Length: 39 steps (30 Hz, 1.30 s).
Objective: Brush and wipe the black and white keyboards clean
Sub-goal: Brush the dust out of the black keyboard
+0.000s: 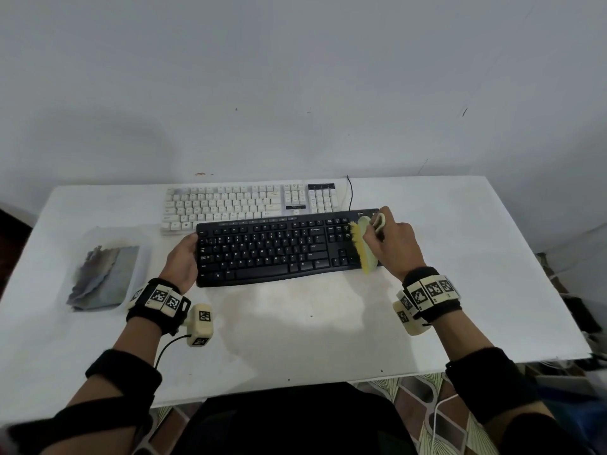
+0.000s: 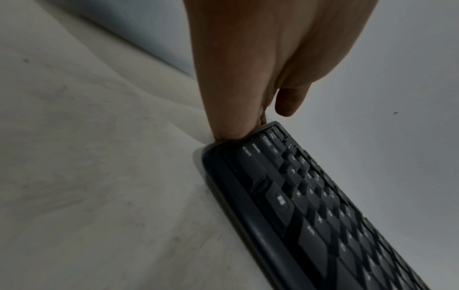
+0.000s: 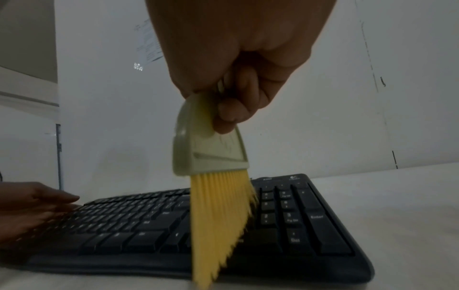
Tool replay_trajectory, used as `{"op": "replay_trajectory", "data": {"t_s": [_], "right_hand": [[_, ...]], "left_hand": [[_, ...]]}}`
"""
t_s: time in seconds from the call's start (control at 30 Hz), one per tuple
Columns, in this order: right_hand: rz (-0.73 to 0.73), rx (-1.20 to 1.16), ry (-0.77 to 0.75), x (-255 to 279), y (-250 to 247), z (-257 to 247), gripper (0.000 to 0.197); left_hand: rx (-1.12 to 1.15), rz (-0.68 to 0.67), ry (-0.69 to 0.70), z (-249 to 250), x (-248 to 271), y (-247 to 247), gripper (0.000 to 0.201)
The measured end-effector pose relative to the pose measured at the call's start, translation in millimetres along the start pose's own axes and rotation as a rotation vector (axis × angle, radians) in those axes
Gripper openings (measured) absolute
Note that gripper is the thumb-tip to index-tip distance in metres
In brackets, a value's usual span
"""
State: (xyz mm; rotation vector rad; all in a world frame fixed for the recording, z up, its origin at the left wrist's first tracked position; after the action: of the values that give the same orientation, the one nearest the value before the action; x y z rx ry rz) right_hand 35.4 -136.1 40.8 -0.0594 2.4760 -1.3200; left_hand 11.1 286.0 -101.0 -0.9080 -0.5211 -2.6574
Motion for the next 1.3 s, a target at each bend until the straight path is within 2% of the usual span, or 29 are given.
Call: {"op": "replay_trajectory", "data": {"t_s": [0.3,0.4,0.6,0.67,0.83,0.97,1.07,1.3], "right_hand": [[0.107,-0.039,0.008,-8,-14,0,0.016],[0.078,-0.01,-0.029,-5,-6,1,0.02],[-0.013,0.023,-0.097,-1,-2,-1,0.014],[-0.001,0.003,-0.04,-4,-7,5,0.017],[0.284,-0.131,0.097,-4,-31,20,0.018],[0.389,-0.304,0.293,3,-21,51,0.02],[0.397,-0.392,0.397,13,-13,75,0.018],[0.239,-0.423,0.391,20,-14,88,0.017]], "left_hand": [[-0.013,-0.016,0.014,1,0,0,0.026],[-0.012,-0.02,0.012,1,-1,0,0.026],[-0.014,-0.027,0.002,-1,-2,3,0.027],[-0.017,-0.017,0.003,-1,-3,0,0.027],[-0.019,-0.022,0.0,-2,-3,0,0.028],[-0.047,-0.014,0.01,0,-3,0,0.034],[-0.054,-0.012,0.008,-1,-5,-1,0.035],[-0.04,-0.019,0.009,0,-2,2,0.031]]}}
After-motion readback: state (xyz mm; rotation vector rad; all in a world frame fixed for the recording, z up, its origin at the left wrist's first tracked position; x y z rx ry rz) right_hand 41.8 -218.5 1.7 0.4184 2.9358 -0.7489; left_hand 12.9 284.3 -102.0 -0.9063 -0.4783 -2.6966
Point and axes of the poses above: each hand's wrist, its own x-axis away from the middle knuckle, its own y-axis out of the palm, z = x × y, the point moved 10 cm from there along -x, towards the middle knuckle, and after that the axes turned 8 degrees about -y, right-handed, at the moved point
